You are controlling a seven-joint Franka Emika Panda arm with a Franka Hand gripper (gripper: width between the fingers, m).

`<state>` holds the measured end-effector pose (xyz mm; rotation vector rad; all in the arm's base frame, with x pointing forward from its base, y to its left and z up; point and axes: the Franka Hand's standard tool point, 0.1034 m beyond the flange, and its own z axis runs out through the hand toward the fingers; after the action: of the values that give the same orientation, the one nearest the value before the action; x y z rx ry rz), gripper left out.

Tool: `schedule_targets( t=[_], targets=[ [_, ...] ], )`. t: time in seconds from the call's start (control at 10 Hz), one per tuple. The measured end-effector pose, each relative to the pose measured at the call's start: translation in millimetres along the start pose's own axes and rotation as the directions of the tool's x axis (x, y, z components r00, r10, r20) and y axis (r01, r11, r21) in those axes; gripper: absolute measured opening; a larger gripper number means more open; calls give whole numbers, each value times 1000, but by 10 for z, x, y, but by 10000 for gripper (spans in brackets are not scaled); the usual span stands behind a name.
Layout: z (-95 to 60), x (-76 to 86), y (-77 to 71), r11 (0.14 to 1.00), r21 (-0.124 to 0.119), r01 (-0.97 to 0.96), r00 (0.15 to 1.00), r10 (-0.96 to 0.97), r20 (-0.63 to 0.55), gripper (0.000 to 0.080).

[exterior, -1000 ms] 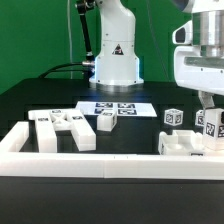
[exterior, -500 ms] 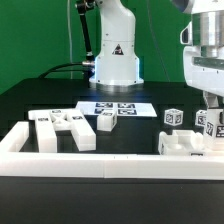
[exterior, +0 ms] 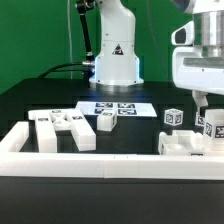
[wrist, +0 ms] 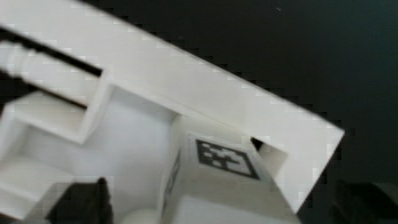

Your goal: Assemble chair

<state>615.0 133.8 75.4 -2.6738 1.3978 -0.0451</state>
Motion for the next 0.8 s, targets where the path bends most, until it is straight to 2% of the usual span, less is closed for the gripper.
schedule_targets(
  t=[0.3,0.6,0.8],
  targets=[
    [4,6,3,941,-1,337,941,-337,0,648],
    [-31,41,-6,801,-7,598,801,-598,16,649],
    [-43,63,-10,711,-11,703,711,-703,13,649]
  ],
)
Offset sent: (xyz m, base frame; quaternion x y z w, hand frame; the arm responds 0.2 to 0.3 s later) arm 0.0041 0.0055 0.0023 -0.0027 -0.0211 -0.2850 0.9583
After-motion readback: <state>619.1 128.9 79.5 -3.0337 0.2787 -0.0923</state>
